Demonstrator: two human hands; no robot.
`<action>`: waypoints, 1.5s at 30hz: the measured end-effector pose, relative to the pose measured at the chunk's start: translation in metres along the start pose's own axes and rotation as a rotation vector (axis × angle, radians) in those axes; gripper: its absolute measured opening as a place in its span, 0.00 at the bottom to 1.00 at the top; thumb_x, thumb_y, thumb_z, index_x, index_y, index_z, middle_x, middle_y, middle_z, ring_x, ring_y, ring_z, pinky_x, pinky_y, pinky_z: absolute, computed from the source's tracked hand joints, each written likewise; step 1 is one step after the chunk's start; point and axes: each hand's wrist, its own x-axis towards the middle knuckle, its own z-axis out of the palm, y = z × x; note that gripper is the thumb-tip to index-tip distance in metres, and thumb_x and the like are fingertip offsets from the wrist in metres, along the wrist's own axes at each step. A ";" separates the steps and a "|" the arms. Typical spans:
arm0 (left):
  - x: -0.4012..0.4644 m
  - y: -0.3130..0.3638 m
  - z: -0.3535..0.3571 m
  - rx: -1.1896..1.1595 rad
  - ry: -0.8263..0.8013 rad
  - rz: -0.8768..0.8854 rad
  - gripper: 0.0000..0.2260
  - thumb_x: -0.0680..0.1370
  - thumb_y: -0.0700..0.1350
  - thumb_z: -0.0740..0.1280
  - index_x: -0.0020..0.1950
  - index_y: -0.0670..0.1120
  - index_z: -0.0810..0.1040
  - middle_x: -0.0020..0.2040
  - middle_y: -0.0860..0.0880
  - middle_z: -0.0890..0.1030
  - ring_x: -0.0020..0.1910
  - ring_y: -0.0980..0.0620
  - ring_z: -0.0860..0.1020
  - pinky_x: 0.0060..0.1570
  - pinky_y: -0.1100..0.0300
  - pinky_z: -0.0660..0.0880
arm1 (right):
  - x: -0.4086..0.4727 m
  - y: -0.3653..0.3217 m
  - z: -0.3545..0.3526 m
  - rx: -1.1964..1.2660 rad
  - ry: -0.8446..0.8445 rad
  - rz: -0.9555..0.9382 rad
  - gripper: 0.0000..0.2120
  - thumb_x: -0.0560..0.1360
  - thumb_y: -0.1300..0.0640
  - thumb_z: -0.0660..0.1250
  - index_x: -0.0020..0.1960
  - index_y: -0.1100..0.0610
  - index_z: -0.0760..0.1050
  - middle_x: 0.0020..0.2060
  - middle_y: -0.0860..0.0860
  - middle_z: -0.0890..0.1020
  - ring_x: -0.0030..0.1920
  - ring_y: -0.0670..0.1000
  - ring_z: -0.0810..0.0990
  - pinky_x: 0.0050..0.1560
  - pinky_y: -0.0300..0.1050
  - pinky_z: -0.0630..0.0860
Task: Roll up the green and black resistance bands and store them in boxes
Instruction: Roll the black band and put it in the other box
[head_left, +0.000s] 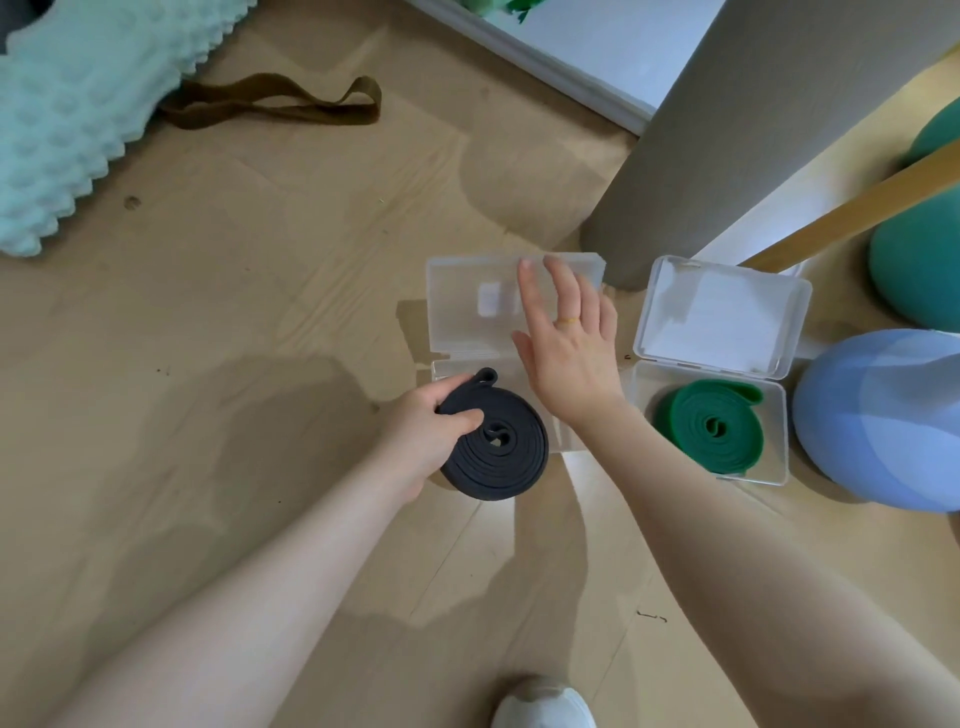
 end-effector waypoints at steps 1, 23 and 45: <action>0.000 0.000 0.000 0.001 -0.002 -0.002 0.22 0.74 0.40 0.67 0.67 0.54 0.71 0.58 0.51 0.80 0.54 0.50 0.78 0.58 0.53 0.74 | 0.004 0.001 0.004 0.009 -0.086 -0.002 0.30 0.77 0.51 0.60 0.74 0.58 0.54 0.73 0.60 0.56 0.70 0.61 0.59 0.67 0.57 0.58; 0.007 0.013 0.015 0.111 -0.042 0.136 0.20 0.74 0.43 0.68 0.62 0.62 0.74 0.58 0.57 0.79 0.59 0.54 0.75 0.62 0.53 0.72 | -0.065 0.013 -0.022 0.494 -0.486 -0.295 0.63 0.59 0.38 0.75 0.74 0.48 0.31 0.74 0.43 0.36 0.75 0.54 0.53 0.65 0.50 0.69; 0.008 -0.026 -0.011 1.062 0.122 0.684 0.24 0.70 0.57 0.67 0.59 0.42 0.77 0.56 0.44 0.78 0.57 0.41 0.75 0.54 0.49 0.70 | -0.057 -0.001 0.006 0.656 -0.433 0.147 0.49 0.52 0.30 0.70 0.63 0.54 0.60 0.59 0.47 0.70 0.58 0.48 0.71 0.58 0.50 0.73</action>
